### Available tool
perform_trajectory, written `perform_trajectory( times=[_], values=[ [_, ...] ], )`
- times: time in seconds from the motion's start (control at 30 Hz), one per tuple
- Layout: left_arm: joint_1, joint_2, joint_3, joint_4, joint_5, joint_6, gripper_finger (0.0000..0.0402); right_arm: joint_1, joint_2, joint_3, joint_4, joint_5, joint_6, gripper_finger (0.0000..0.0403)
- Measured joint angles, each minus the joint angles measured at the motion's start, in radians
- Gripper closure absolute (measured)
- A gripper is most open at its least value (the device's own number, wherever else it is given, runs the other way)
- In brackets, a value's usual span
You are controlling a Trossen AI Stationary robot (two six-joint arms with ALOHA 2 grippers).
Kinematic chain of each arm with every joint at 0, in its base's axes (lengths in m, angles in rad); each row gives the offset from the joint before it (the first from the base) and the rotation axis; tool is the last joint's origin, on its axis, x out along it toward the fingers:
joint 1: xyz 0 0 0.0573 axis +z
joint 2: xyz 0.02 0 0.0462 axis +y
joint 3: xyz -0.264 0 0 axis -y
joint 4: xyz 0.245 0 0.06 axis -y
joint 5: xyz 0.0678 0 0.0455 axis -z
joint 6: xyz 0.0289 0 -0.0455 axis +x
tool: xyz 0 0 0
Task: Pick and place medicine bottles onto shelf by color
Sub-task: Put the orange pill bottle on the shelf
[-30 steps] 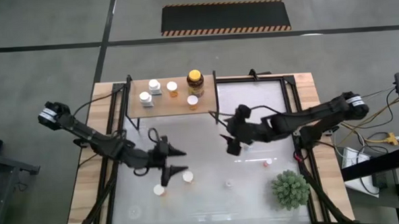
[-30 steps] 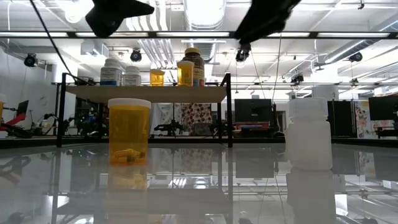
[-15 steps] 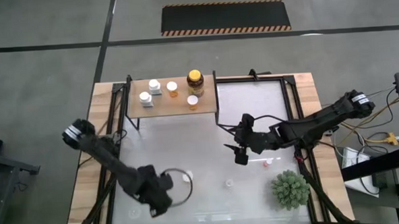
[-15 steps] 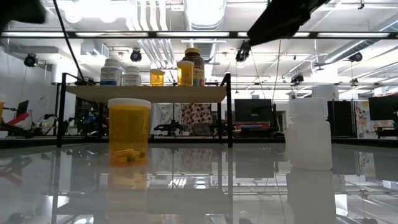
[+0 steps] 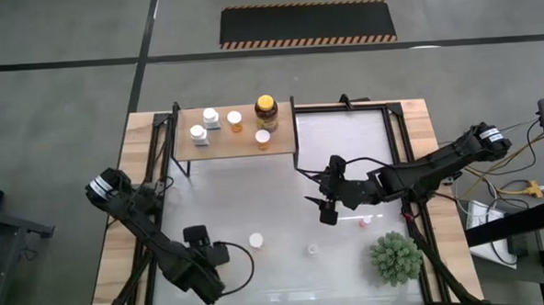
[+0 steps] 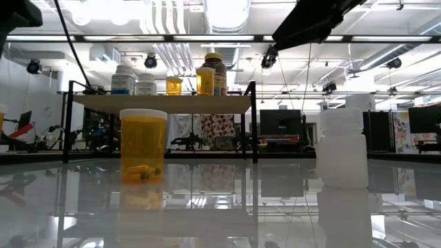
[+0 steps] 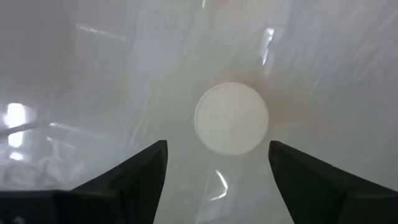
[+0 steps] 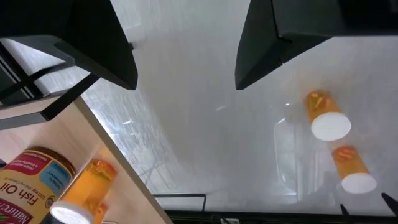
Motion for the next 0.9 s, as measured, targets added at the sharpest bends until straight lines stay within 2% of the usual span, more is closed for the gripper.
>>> perform_trajectory(
  times=[0.43, 0.67, 0.77, 0.9],
  values=[
    [0.001, -0.039, -0.179, 0.273, -0.006, -0.001, 0.0139, 0.000, 0.000, 0.000, 0.000, 0.000, -0.001, 0.0143],
    [0.001, -0.040, -0.210, 0.309, -0.008, -0.003, 0.0140, 0.000, 0.000, 0.000, 0.000, 0.001, 0.000, 0.0147],
    [0.001, -0.041, -0.210, 0.309, -0.010, -0.003, 0.0153, 0.000, 0.000, 0.000, 0.000, 0.001, 0.001, 0.0149],
    [0.001, -0.041, -0.209, 0.309, -0.010, 0.001, 0.0191, 0.000, 0.000, 0.000, 0.000, 0.003, 0.001, 0.0147]
  ],
)
